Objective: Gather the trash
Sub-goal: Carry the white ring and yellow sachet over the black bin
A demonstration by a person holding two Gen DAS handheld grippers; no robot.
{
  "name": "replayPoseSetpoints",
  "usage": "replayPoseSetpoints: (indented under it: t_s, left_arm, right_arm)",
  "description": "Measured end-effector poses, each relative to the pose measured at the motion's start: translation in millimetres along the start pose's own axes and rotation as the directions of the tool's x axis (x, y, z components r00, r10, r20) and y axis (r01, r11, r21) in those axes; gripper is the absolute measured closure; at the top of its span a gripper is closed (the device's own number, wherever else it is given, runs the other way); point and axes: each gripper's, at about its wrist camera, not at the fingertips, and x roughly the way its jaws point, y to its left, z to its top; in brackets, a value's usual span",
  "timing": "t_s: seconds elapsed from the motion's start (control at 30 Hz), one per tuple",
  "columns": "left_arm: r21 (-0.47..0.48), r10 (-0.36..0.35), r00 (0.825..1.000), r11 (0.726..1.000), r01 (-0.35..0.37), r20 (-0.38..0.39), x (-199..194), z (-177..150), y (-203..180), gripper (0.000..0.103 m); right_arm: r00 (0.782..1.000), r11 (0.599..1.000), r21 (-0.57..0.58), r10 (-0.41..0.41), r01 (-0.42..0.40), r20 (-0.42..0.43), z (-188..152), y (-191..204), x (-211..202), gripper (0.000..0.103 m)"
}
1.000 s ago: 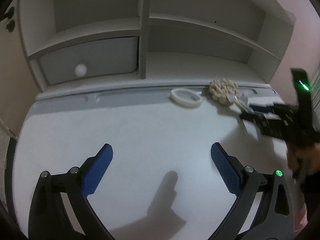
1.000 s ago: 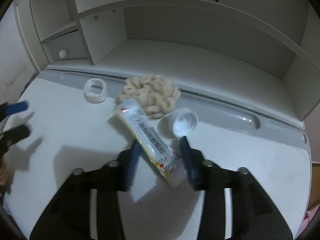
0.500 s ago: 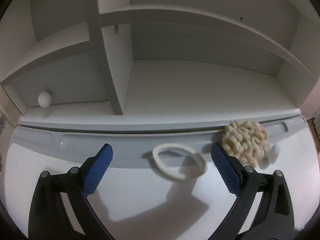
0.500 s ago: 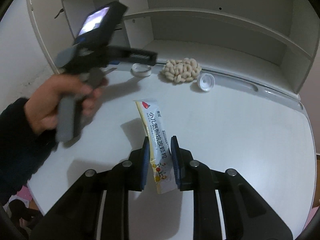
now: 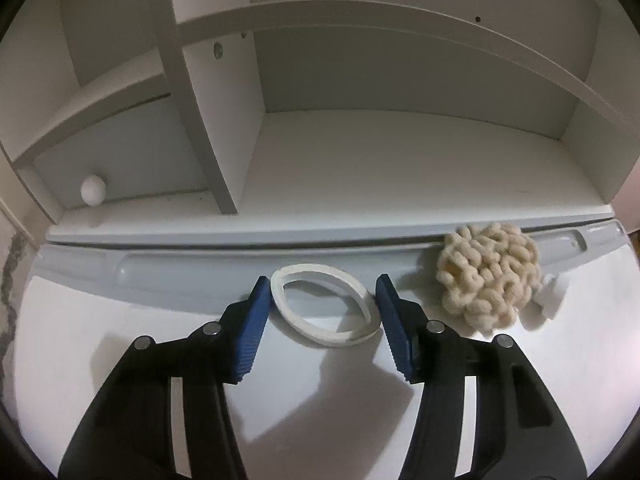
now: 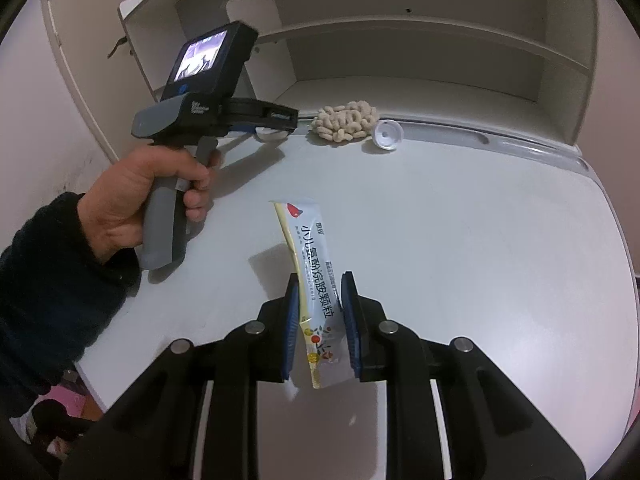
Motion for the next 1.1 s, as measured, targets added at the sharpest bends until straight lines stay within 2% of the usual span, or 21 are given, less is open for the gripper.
replayPoseSetpoints:
  t_s: [0.1, 0.23, 0.33, 0.43, 0.47, 0.53, 0.57, 0.6, 0.63, 0.7, 0.73, 0.83, 0.87, 0.97, 1.03, 1.1]
  left_arm:
    - [0.014, -0.003, 1.000, 1.000, 0.003, 0.003, -10.8, -9.4, -0.2, 0.052]
    - [0.080, -0.048, 0.998, 0.996, 0.045, 0.036, -51.3, -36.3, -18.7, 0.053]
    - [0.162, -0.130, 0.990, 0.980, 0.118, 0.062, -90.6, -63.5, -52.6, 0.053]
    - [0.261, -0.249, 0.966, 0.939, 0.224, 0.066, -130.9, -95.6, -112.5, 0.053]
    - [0.301, -0.292, 0.954, 0.918, 0.259, 0.068, -147.1, -109.6, -133.3, 0.053]
    - [0.366, -0.369, 0.928, 0.872, 0.326, 0.053, -175.7, -131.4, -171.4, 0.053]
    - [0.401, -0.418, 0.908, 0.837, 0.373, 0.027, -189.0, -146.2, -200.1, 0.053]
    - [0.438, -0.467, 0.884, 0.794, 0.422, -0.007, -202.8, -164.6, -228.6, 0.053]
    - [0.457, -0.498, 0.867, 0.765, 0.454, -0.028, -213.0, -179.2, -245.8, 0.053]
    - [0.499, -0.573, 0.815, 0.683, 0.534, -0.087, -228.8, -207.9, -290.1, 0.053]
    - [0.523, -0.610, 0.782, 0.630, 0.574, -0.123, -239.0, -225.8, -314.5, 0.053]
    - [0.571, -0.663, 0.721, 0.519, 0.636, -0.200, -252.9, -271.9, -366.2, 0.053]
    - [0.579, -0.668, 0.711, 0.496, 0.647, -0.221, -249.4, -281.9, -374.5, 0.052]
    - [0.597, -0.659, 0.691, 0.437, 0.673, -0.296, -240.9, -320.9, -402.5, 0.053]
    - [0.608, -0.644, 0.695, 0.423, 0.672, -0.321, -227.1, -333.1, -414.3, 0.053]
    - [0.606, -0.622, 0.704, 0.426, 0.672, -0.343, -217.3, -342.9, -424.2, 0.053]
  right_arm:
    - [1.000, 0.999, 0.033, -0.023, 0.022, 0.021, -8.9, -5.1, -15.7, 0.082]
    - [0.992, 0.989, 0.116, -0.103, 0.095, 0.067, -25.8, -26.8, -50.0, 0.083]
    - [0.972, 0.960, 0.203, -0.215, 0.192, 0.099, -48.7, -53.7, -83.9, 0.083]
    - [0.936, 0.902, 0.321, -0.336, 0.289, 0.101, -84.2, -88.0, -123.2, 0.083]
    - [0.923, 0.879, 0.357, -0.372, 0.318, 0.094, -97.2, -98.2, -135.7, 0.083]
    - [0.881, 0.807, 0.436, -0.468, 0.398, 0.062, -130.2, -122.4, -165.5, 0.083]
    - [0.863, 0.767, 0.482, -0.503, 0.424, 0.041, -149.7, -135.7, -180.3, 0.082]
    - [0.856, 0.739, 0.518, -0.516, 0.431, 0.024, -164.8, -145.6, -189.5, 0.082]
    - [0.844, 0.696, 0.563, -0.536, 0.445, -0.005, -186.0, -158.6, -201.1, 0.082]
    - [0.809, 0.610, 0.619, -0.583, 0.495, -0.073, -225.9, -180.2, -217.4, 0.082]
    - [0.803, 0.581, 0.641, -0.588, 0.502, -0.096, -241.5, -189.2, -221.7, 0.082]
    - [0.800, 0.489, 0.715, -0.577, 0.500, -0.165, -289.9, -220.2, -226.4, 0.082]
    - [0.799, 0.462, 0.730, -0.570, 0.504, -0.190, -303.5, -232.1, -223.8, 0.082]
    - [0.804, 0.418, 0.749, -0.539, 0.514, -0.251, -328.8, -259.4, -210.5, 0.082]
    - [0.814, 0.406, 0.754, -0.505, 0.517, -0.286, -345.2, -273.8, -200.7, 0.082]
    - [0.824, 0.394, 0.760, -0.470, 0.517, -0.317, -356.5, -286.0, -190.5, 0.082]
